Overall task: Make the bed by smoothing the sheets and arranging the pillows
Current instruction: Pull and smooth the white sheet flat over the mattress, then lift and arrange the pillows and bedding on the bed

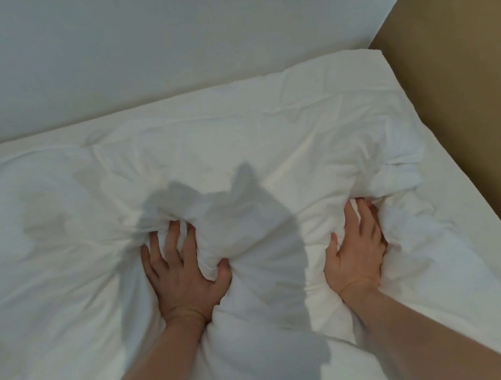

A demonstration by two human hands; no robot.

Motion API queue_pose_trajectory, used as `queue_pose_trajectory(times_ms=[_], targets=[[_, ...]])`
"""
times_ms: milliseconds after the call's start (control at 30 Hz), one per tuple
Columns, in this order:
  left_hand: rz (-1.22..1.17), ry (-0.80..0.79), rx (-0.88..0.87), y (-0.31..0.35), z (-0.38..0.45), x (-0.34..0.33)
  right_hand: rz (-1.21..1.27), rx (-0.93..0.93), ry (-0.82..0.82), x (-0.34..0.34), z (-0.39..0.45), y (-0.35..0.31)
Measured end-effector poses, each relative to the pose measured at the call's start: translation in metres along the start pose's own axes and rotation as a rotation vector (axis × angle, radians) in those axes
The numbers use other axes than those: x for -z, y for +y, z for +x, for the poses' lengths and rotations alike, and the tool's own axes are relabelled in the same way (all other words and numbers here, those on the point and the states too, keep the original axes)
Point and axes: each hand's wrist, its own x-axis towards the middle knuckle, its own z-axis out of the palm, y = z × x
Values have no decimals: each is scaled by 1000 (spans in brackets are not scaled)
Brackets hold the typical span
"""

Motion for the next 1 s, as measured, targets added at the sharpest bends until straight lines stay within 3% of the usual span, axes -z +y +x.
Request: queue_pose_trajectory(times_ms=[267, 400, 467, 533, 667, 733, 833, 900, 1000], targets=[[-19, 99, -77, -10, -2, -9, 77, 75, 40, 4, -13, 7], [2, -48, -78, -6, 0, 2, 111, 121, -68, 21, -43, 27], [-14, -255, -59, -6, 1, 21, 123, 102, -168, 29, -80, 36], [-98, -361, -39, -12, -21, 33, 125, 87, -195, 40, -135, 43], [-444, -421, -55, -33, -137, 82, 147, 58, -240, 61, -256, 62], [-584, -472, -38, -45, -210, 123, 278, -25, -316, 87, -308, 65], [-415, -536, -165, -70, -313, 194, 350, -69, -301, 145, -390, 68], [-216, -595, -293, -91, -387, 240, 152, 20, -277, 176, -466, 68], [-118, -581, -377, -144, -489, 274, 50, 29, -362, 199, -562, 69]])
